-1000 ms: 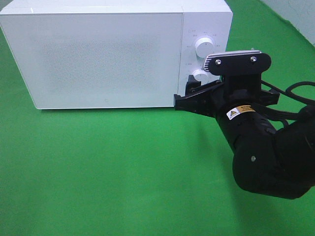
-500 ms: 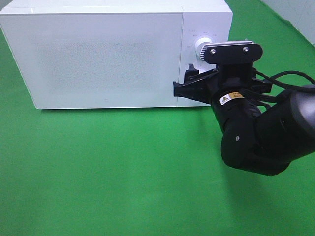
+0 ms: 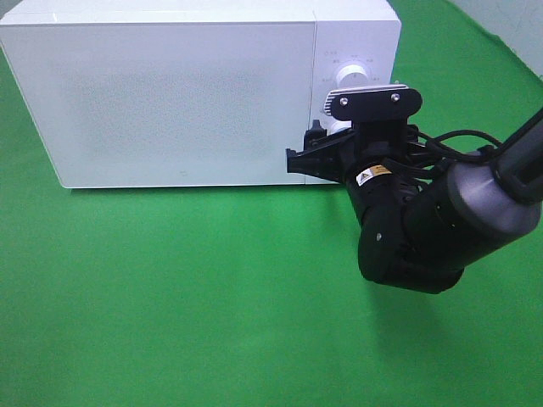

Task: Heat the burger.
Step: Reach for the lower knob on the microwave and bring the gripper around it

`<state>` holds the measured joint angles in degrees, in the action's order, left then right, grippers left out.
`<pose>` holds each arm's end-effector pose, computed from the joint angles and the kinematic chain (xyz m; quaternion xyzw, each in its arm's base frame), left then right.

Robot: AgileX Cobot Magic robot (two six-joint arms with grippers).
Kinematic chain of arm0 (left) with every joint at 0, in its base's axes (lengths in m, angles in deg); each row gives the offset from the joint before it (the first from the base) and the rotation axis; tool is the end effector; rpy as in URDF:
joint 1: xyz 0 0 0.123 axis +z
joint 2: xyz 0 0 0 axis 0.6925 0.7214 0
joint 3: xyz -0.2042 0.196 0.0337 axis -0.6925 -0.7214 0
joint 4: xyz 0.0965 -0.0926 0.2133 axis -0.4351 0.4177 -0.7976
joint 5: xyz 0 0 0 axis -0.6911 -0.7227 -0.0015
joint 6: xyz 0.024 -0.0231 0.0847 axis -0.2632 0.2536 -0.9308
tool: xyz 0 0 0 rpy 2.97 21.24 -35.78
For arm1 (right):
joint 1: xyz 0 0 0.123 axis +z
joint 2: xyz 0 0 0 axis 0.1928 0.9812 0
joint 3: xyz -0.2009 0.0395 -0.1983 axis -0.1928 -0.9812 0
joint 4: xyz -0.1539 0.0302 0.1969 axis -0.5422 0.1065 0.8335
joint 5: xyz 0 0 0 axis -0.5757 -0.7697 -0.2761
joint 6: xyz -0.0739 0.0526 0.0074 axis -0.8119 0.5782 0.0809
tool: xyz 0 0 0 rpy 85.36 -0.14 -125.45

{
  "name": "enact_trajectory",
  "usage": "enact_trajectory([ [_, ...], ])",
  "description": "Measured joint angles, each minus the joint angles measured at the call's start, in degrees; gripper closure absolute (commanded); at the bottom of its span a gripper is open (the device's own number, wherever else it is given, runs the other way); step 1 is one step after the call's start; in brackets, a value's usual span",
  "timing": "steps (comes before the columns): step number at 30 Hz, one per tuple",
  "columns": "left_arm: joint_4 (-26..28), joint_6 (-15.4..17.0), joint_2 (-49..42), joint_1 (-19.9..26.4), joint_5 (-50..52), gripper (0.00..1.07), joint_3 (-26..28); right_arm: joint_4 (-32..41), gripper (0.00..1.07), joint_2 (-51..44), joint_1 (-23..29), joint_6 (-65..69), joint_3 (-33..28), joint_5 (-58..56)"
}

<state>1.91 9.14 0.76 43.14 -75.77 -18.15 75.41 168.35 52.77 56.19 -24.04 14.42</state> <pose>-0.0053 -0.0023 0.2788 -0.0075 0.8485 -0.0268 0.5285 0.2935 0.1796 0.1248 -0.0139 0.7366 -0.0183 0.6759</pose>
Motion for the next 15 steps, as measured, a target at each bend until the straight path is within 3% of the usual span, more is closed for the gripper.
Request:
enact_trajectory([
  [15, 0.0, 0.0, 0.0, 0.0, 0.0, 0.09, 0.0, -1.03, 0.32, 3.15, -1.89, 2.58, 3.04, -0.06],
])
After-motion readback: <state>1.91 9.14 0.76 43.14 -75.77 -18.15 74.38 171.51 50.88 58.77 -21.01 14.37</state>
